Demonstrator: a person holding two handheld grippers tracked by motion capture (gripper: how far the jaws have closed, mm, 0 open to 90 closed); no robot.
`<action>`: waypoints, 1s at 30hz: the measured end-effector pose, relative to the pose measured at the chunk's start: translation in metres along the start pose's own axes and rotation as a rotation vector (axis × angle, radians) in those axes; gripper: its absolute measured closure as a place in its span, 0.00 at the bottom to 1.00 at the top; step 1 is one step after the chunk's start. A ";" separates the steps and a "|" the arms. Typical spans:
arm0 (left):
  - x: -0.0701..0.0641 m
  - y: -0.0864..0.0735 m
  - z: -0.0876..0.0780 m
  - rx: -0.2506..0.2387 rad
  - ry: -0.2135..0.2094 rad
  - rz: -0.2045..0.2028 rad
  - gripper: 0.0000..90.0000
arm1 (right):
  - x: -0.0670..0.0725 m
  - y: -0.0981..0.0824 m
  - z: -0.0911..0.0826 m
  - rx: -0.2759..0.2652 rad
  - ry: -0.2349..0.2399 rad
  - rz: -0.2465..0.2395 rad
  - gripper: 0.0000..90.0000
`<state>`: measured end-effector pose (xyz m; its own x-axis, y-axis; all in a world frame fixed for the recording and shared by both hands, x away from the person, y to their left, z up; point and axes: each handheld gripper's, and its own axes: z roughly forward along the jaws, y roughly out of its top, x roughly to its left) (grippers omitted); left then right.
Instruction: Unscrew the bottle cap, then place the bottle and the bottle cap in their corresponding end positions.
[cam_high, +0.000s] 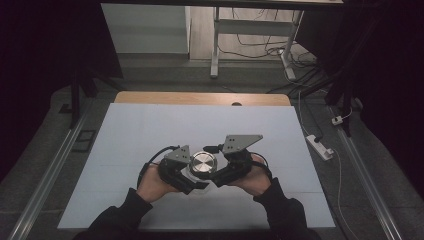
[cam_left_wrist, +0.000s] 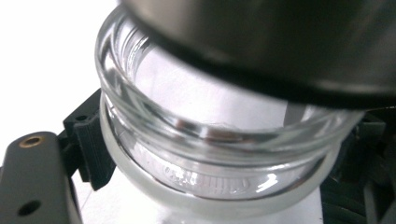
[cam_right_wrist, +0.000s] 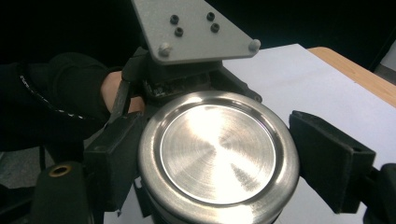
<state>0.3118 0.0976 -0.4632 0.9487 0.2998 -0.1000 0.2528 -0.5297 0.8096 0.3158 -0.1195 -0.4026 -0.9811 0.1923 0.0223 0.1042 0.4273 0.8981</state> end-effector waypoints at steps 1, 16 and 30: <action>0.001 -0.001 -0.001 -0.001 0.008 -0.007 0.17 | 0.000 0.000 0.000 -0.002 -0.001 0.001 0.22; 0.012 -0.007 -0.005 -0.001 0.101 -0.058 0.17 | 0.003 -0.002 -0.005 -0.008 -0.023 0.007 0.22; 0.022 -0.011 -0.014 -0.013 0.159 -0.090 0.17 | 0.011 -0.002 -0.006 -0.002 -0.025 0.000 0.22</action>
<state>0.3275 0.1205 -0.4661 0.8804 0.4674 -0.0803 0.3314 -0.4852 0.8092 0.3039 -0.1238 -0.4011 -0.9767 0.2143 0.0109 0.1034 0.4254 0.8991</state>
